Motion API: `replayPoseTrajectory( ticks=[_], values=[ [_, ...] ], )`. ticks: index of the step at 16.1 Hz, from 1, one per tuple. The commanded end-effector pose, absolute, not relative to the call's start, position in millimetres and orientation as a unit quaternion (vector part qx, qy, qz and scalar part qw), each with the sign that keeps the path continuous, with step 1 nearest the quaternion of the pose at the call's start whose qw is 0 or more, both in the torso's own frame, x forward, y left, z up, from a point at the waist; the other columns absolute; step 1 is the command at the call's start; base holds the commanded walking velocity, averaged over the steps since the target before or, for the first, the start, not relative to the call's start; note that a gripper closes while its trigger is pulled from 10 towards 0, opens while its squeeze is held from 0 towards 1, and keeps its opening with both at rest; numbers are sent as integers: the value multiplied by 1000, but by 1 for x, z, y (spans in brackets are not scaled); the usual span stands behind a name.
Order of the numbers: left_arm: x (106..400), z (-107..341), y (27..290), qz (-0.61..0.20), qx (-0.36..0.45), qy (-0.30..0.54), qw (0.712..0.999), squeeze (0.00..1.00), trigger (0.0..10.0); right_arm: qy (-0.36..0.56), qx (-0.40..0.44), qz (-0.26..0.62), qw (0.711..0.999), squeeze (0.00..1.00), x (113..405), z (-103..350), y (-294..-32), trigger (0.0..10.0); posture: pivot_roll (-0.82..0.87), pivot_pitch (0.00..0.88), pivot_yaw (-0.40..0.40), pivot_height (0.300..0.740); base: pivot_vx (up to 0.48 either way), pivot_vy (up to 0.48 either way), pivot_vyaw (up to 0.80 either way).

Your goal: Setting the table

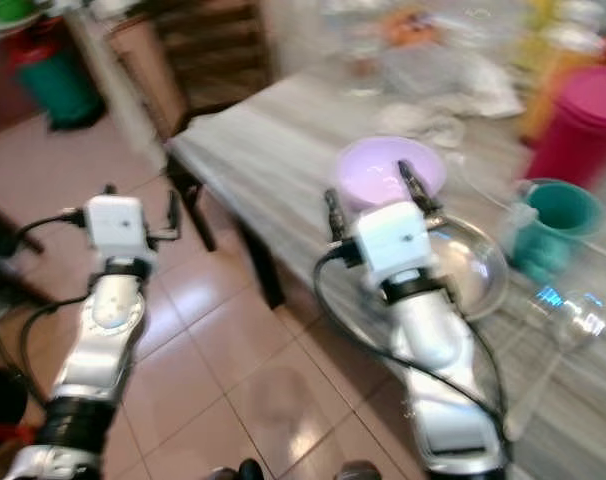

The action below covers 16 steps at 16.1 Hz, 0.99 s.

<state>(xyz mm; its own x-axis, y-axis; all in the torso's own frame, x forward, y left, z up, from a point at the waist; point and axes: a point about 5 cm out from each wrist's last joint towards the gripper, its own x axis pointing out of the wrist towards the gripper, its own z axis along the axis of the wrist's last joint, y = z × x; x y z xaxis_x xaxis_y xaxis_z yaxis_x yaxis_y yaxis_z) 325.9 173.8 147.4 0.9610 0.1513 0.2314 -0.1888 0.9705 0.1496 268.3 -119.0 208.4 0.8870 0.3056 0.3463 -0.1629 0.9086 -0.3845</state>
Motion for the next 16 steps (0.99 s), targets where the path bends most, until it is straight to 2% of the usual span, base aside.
replayPoseTrajectory(
  ticks=[1, 11, 14, 16],
  values=[
    [325, 148, 177, 99, 88, -113, 985, 0, 10000, -206, -175, 126, 954, 0, 267, 211, -120, 10000, -298, 157, 117, 740, 0, 0, 800],
    [322, 133, 190, 154, 110, -83, 979, 0, 10000, -198, -171, 162, 951, 0, 268, 208, -115, 10000, -290, 156, 98, 740, 0, 0, 791],
    [322, 122, 191, 150, 118, -64, 980, 0, 10000, -169, -162, 139, 962, 0, 277, 196, -126, 10000, -279, 151, 97, 740, 0, 0, 771],
    [318, 108, 195, 146, 122, -40, 981, 0, 10000, -101, -106, 97, 984, 0, 288, 170, -146, 10000, -256, 140, 73, 740, 0, 0, 0]
  ],
)
